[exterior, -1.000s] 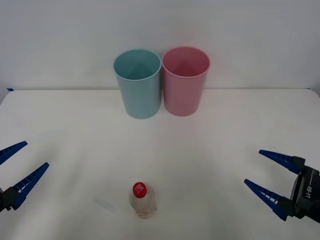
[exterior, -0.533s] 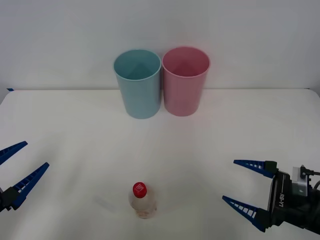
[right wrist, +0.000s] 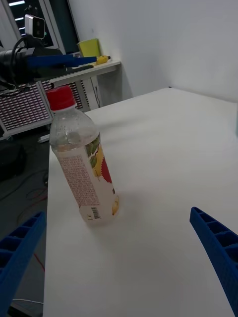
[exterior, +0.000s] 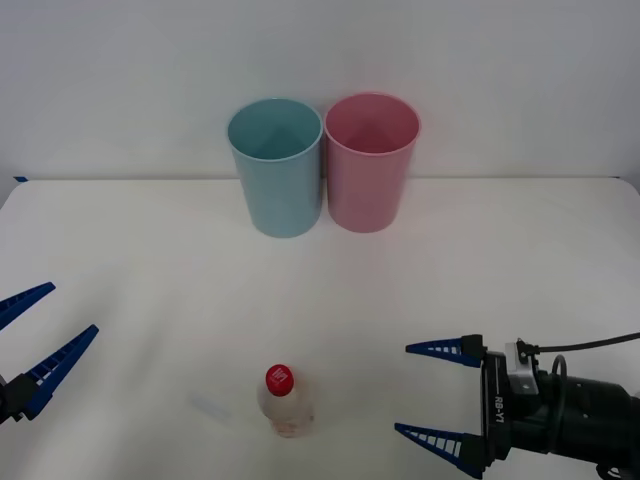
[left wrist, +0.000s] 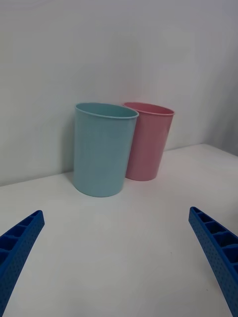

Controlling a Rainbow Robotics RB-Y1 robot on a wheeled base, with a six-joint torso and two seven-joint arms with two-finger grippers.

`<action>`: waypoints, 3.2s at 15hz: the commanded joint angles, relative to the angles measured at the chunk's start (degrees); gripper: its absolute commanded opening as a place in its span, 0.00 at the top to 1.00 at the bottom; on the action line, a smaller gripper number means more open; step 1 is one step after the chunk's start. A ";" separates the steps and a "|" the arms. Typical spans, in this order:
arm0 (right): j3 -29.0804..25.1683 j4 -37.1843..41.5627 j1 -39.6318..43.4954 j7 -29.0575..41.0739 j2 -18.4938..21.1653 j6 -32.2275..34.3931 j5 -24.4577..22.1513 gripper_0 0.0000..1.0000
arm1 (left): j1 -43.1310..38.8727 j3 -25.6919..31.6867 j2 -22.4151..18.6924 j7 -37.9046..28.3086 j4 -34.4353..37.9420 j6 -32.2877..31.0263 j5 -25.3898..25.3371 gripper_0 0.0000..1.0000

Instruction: Grasp the object on the table and drop it into the matching bin: aluminum can to the light blue bin, PET bottle to the pink bin.

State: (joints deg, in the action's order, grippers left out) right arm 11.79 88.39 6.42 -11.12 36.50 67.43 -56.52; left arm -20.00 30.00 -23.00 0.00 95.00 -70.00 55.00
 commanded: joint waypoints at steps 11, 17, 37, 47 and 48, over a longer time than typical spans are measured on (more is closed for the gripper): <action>13.43 -0.15 -5.19 -9.36 -5.39 -9.86 -4.65 0.00 | 0.00 0.00 0.00 0.00 0.00 0.00 0.00 0.00; 17.04 -0.15 -5.72 -10.33 -9.52 -15.31 -8.70 0.00 | 0.00 0.00 0.00 0.00 0.00 0.00 0.00 0.00; 21.87 -0.15 -8.00 -11.65 -13.65 -23.66 -11.77 1.00 | 0.00 0.00 0.00 0.00 0.00 0.00 0.00 0.00; 18.27 4.86 -8.36 -8.83 -8.99 -20.94 -3.42 1.00 | 0.00 0.00 0.00 0.00 0.00 0.00 0.00 0.00; 16.95 4.86 -8.44 -8.39 -8.73 -19.71 -2.19 1.00 | 0.00 0.00 0.00 0.00 0.00 0.00 0.00 0.00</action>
State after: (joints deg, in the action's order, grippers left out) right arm 29.79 93.21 -1.98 -19.87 27.53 46.74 -59.76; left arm -20.00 30.00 -23.00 0.00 95.00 -70.00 55.00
